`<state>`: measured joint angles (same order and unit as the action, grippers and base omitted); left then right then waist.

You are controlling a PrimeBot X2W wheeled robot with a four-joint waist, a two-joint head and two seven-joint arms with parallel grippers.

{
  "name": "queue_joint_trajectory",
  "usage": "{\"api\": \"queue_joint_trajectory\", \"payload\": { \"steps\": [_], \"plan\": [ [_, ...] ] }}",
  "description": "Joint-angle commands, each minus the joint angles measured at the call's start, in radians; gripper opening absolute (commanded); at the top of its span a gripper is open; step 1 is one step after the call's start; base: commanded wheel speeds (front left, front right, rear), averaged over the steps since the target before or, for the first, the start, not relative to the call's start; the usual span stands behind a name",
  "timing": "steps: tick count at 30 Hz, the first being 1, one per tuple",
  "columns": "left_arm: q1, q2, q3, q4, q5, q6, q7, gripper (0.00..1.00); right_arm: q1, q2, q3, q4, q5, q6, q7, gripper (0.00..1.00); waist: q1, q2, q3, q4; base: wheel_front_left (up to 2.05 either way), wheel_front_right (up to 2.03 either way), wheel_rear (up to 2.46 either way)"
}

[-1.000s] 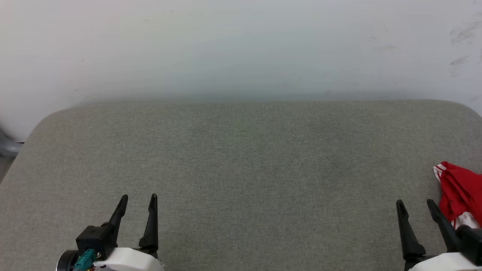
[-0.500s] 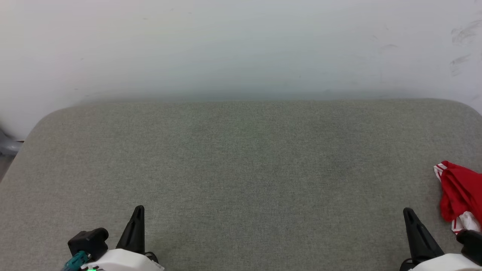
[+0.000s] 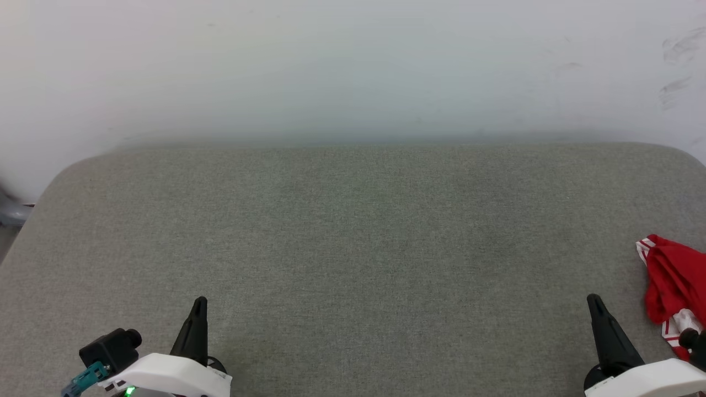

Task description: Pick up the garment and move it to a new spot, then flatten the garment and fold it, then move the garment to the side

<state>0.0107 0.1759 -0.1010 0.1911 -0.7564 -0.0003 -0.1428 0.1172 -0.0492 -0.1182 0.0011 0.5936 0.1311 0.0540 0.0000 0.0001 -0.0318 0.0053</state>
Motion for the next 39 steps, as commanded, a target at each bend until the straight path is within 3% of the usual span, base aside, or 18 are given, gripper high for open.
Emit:
{"api": "queue_joint_trajectory", "payload": {
  "steps": [1,39],
  "plan": [
    [-0.033,0.000,0.012,-0.011,-0.025,-0.007,0.006,0.00,-0.030,-0.001,0.000,-0.006,0.031,0.000,0.001,0.00,0.0000,-0.0001,0.000,0.000,0.00,0.00,0.00],
    [-0.080,-0.062,0.114,0.020,-0.435,-0.070,0.132,0.00,-0.132,-0.002,0.002,0.117,0.519,0.000,0.031,0.00,0.0000,-0.0001,0.014,-0.002,0.00,0.00,0.00]
  ]
}}
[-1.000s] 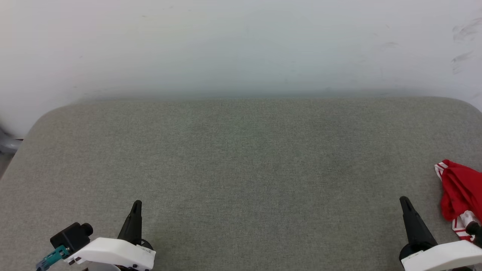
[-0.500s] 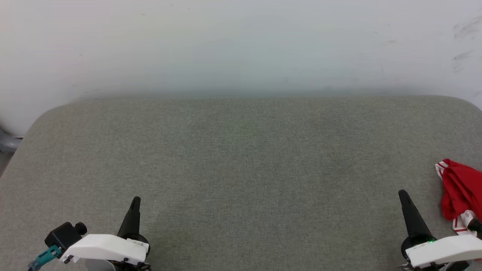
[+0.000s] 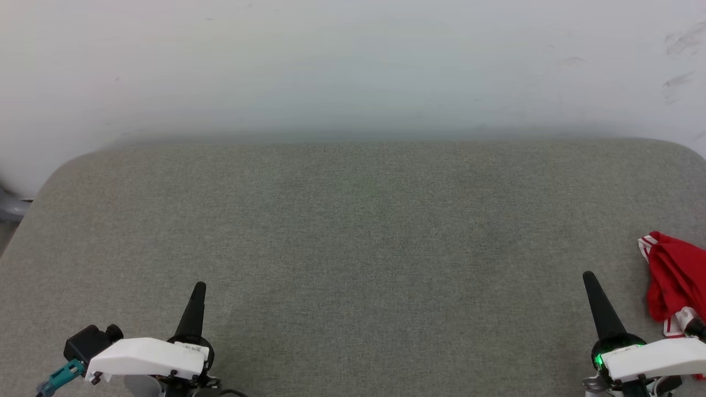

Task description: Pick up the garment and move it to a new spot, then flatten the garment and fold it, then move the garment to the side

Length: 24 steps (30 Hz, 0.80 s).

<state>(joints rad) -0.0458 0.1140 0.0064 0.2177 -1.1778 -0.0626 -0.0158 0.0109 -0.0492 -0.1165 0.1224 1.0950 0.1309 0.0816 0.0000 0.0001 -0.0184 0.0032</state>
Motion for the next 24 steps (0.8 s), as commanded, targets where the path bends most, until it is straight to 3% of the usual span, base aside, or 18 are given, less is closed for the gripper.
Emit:
{"api": "queue_joint_trajectory", "payload": {
  "steps": [1,24],
  "plan": [
    [-0.025,-0.002,0.009,-0.006,-0.022,-0.009,0.006,0.00,-0.027,-0.002,0.000,-0.002,0.028,0.000,0.004,0.00,0.0000,-0.0001,0.000,0.000,0.00,0.00,0.00],
    [-0.046,-0.030,0.055,0.009,-0.206,-0.037,0.064,0.00,-0.072,-0.002,0.002,0.055,0.246,0.000,0.016,0.00,0.0000,-0.0001,0.008,-0.001,0.00,0.00,0.00]
  ]
}}
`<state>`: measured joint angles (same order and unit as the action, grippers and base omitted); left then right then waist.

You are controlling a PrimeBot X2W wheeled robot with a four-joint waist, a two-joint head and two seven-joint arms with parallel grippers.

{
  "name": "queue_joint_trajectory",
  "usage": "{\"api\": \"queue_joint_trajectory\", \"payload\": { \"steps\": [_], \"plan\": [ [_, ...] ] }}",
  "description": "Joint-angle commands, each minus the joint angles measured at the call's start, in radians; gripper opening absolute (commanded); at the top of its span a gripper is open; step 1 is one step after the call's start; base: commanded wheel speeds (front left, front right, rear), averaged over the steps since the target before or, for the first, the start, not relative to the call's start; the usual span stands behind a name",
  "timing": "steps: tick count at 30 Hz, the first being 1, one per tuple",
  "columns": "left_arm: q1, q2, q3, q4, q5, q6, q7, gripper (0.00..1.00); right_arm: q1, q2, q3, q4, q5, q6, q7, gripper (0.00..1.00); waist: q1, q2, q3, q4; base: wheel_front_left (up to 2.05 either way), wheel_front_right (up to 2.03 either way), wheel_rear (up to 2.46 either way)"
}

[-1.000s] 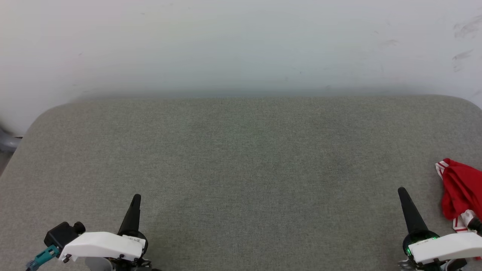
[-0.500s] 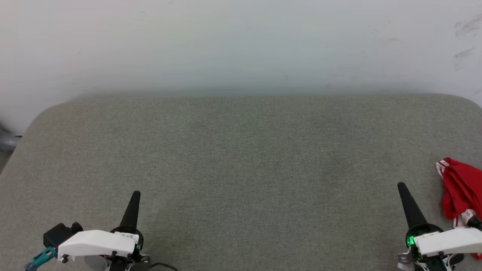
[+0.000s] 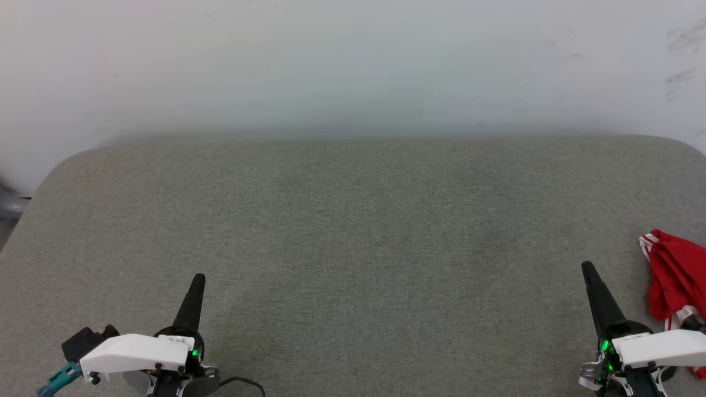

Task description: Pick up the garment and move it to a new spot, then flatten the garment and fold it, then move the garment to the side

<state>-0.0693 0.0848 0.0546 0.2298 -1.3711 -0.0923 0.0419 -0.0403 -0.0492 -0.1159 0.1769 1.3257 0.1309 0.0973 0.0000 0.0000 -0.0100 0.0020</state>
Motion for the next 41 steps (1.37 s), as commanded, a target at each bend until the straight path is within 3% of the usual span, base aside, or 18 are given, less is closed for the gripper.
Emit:
{"api": "queue_joint_trajectory", "payload": {
  "steps": [1,36,41],
  "plan": [
    [-0.024,-0.002,0.009,-0.002,-0.020,-0.007,0.009,0.00,-0.023,-0.002,0.001,0.002,0.025,0.000,0.001,0.00,0.0000,0.0000,0.001,0.000,0.00,0.00,0.00],
    [-0.045,-0.038,0.065,0.017,-0.246,-0.042,0.077,0.00,-0.078,-0.002,0.003,0.072,0.294,0.000,0.018,0.00,0.0000,0.0000,0.013,-0.002,0.00,0.00,0.00],
    [-0.044,-0.037,0.064,0.017,-0.242,-0.041,0.076,0.00,-0.076,-0.002,0.003,0.071,0.289,0.000,0.017,0.00,0.0000,0.0000,0.013,-0.002,0.00,0.00,0.00]
  ]
}}
